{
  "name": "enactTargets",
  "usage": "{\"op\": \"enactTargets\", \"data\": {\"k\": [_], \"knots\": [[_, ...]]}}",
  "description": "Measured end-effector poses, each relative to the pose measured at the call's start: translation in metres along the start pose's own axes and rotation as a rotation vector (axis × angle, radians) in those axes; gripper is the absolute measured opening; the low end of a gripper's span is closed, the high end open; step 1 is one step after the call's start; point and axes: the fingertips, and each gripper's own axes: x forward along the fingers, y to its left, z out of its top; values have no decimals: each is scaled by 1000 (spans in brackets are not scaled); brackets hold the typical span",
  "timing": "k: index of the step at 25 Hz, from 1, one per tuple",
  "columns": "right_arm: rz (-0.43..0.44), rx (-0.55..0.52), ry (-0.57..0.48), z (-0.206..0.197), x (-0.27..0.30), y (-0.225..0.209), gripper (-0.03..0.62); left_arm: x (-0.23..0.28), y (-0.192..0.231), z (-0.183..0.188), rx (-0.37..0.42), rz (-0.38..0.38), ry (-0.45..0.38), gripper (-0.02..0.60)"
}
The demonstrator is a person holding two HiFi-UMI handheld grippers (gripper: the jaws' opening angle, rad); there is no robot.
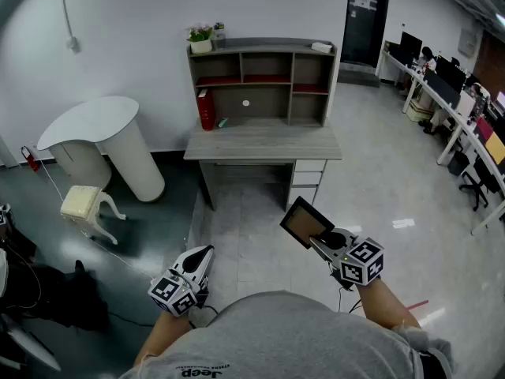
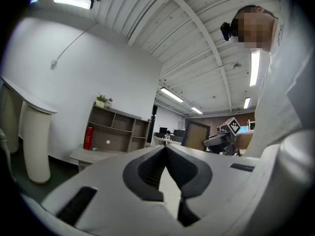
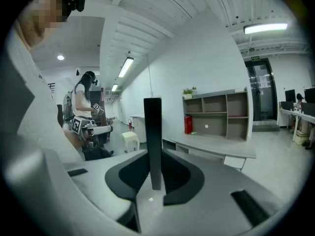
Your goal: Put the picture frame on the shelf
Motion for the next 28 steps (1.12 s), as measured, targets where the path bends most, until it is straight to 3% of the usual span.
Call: {"op": "enactTargets", "data": {"k": [16,28], "knots": [[-3,-2,-11,0,-18,-17,77,24,-16,3,23,-12,13,11],[3,13,-36,-11,-84,-66,77,89,-77,-10,26,-41,20,11]]}}
